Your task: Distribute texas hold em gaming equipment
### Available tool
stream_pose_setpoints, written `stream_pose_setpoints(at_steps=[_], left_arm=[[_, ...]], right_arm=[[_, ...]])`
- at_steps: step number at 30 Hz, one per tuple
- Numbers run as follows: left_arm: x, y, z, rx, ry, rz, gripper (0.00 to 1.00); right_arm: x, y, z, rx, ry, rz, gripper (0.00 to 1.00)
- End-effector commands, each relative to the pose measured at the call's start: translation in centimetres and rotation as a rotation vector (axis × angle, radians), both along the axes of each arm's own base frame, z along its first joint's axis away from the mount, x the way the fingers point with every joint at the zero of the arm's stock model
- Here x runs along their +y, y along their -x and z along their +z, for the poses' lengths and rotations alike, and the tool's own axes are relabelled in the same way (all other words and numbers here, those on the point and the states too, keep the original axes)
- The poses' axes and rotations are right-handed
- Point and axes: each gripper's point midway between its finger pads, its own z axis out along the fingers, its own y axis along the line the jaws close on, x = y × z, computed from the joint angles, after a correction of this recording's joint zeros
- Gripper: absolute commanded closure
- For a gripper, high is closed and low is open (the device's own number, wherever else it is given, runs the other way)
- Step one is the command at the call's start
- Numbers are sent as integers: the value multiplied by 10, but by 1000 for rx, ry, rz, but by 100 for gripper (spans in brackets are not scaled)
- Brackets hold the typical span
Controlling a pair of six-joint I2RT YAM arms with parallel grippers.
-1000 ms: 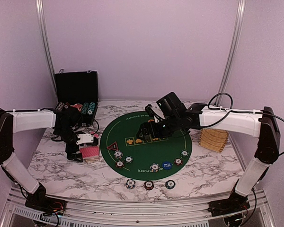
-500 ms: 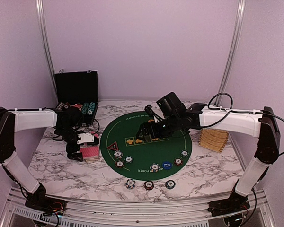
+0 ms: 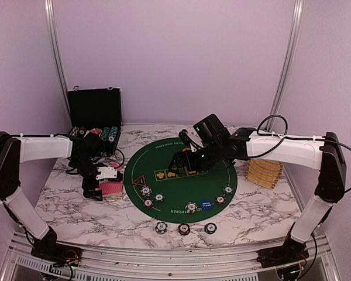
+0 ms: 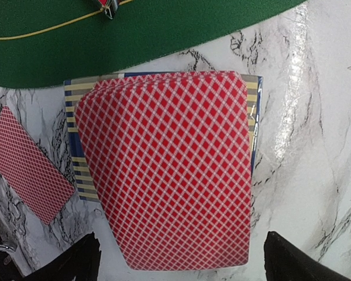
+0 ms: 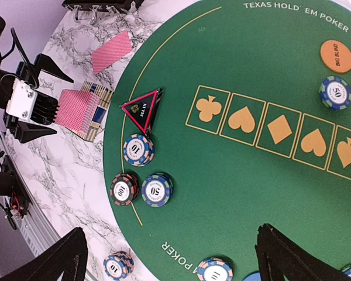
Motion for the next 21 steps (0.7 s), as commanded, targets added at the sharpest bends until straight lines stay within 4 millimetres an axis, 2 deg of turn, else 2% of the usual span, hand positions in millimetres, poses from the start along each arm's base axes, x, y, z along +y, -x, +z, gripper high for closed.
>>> stream_pose_setpoints(at_steps=[1,21], left_arm=[[-2,-5,-1,-7,-6,-20,1],[-5,-12,-12,-10,-9,-13,1]], right_arm=[[5,3,11,-21,-26,20,2],[6,4,8,-13,-29,21,2]])
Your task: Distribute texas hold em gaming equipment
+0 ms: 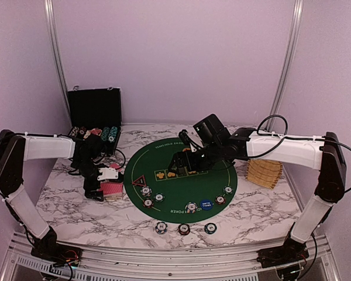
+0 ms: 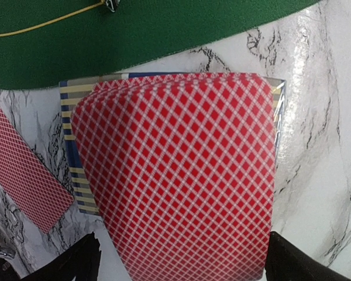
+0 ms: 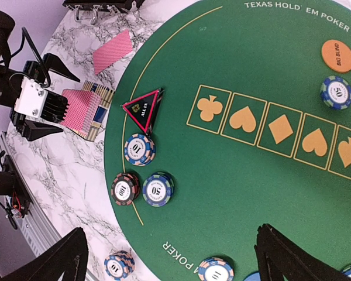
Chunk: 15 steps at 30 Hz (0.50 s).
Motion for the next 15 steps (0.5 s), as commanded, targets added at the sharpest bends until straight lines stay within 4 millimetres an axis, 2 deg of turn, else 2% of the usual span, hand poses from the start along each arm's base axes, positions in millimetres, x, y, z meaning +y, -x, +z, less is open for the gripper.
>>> stream_pose_setpoints(at_steps=[1,15], left_arm=[[-5,-8,-1,-18,6,-14,1],[-5,-6,-12,-8,-1,-35,1]], right_arm=[[6,3,8,-14,-28,18,2],[6,4,2,-3,-26,13,3]])
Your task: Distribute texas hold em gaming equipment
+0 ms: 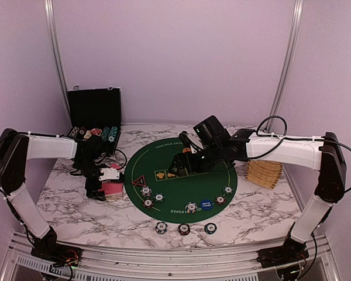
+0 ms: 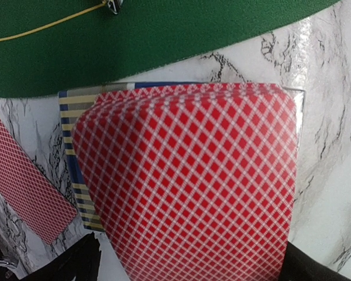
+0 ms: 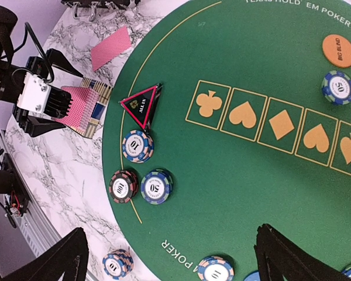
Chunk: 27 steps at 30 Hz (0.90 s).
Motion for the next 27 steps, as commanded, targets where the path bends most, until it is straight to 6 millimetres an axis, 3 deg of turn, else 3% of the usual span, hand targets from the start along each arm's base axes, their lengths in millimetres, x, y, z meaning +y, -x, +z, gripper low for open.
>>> stream_pose_setpoints(at_steps=[1,8,27], left_arm=[[-1,1,-6,6,-8,-30,1],[1,4,-12,15,-22,-41,2],[2,4,-4,-21,-18,-49,27]], right_arm=[[7,2,7,-11,-30,12,3],[7,3,3,-4,-25,11,3],[6,4,0,2,-30,11,4]])
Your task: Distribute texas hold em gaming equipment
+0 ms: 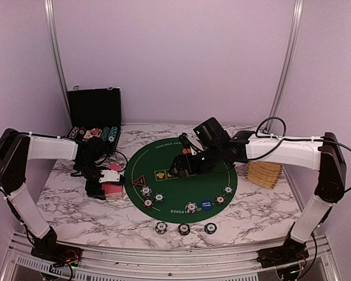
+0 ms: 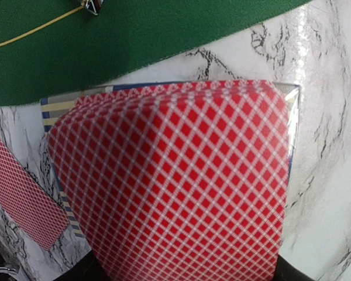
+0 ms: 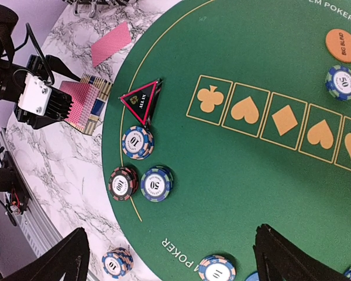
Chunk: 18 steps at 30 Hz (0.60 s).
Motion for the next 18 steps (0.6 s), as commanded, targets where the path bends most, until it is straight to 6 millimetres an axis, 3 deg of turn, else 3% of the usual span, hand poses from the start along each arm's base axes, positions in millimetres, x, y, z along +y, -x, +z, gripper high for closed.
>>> stream_pose_setpoints(at_steps=[1,18], left_arm=[[0,2,3,-18,-1,-13,29],[-6,5,12,-30,27,-16,56]], right_arm=[[6,2,5,-7,-27,5,4],[17,5,3,31,-84,18,6]])
